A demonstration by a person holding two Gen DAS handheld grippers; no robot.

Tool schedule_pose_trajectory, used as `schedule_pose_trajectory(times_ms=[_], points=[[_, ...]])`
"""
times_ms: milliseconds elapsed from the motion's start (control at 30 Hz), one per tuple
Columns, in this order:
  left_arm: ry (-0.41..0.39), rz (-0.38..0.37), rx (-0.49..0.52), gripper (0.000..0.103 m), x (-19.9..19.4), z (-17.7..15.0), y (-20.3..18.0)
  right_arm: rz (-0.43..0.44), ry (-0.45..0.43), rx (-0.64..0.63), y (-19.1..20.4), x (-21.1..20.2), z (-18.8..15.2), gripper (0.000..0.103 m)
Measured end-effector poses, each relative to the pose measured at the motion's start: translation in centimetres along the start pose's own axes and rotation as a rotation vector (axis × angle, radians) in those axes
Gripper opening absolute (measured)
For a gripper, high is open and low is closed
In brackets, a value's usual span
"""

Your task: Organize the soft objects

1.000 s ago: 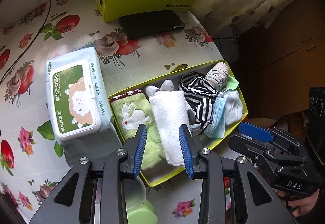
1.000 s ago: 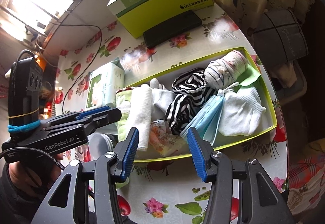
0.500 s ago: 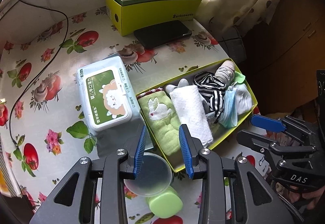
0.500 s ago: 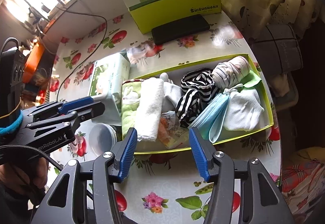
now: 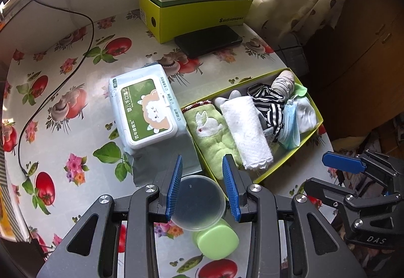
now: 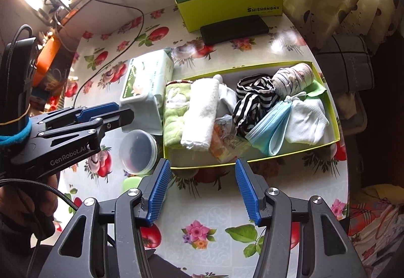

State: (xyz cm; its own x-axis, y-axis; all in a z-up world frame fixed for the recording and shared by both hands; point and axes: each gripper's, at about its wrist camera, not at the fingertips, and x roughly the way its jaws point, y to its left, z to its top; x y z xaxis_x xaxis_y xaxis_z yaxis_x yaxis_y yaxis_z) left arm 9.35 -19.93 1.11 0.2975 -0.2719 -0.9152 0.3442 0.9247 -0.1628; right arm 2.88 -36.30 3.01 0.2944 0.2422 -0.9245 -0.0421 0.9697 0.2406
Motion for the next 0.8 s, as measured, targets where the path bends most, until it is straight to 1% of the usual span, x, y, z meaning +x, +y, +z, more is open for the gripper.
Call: schedule_pose_trajectory(times_ms=[333,500,800], points=[[-0.001,0.013,0.003,0.034,-0.5,-1.7,0.1,-0.055,-0.010,0.005,0.6,-0.1,-1.4,0.056],[-0.001,0.029,0.007,0.034,-0.6,-2.3,0.0,-0.069,-0.011,0.006,0.7,0.0,-1.8,0.059],[0.005,0.056,0.032,0.034,-0.3,-2.5,-0.5,-0.073,0.003,0.008,0.5,0.5,-2.1,0.059]])
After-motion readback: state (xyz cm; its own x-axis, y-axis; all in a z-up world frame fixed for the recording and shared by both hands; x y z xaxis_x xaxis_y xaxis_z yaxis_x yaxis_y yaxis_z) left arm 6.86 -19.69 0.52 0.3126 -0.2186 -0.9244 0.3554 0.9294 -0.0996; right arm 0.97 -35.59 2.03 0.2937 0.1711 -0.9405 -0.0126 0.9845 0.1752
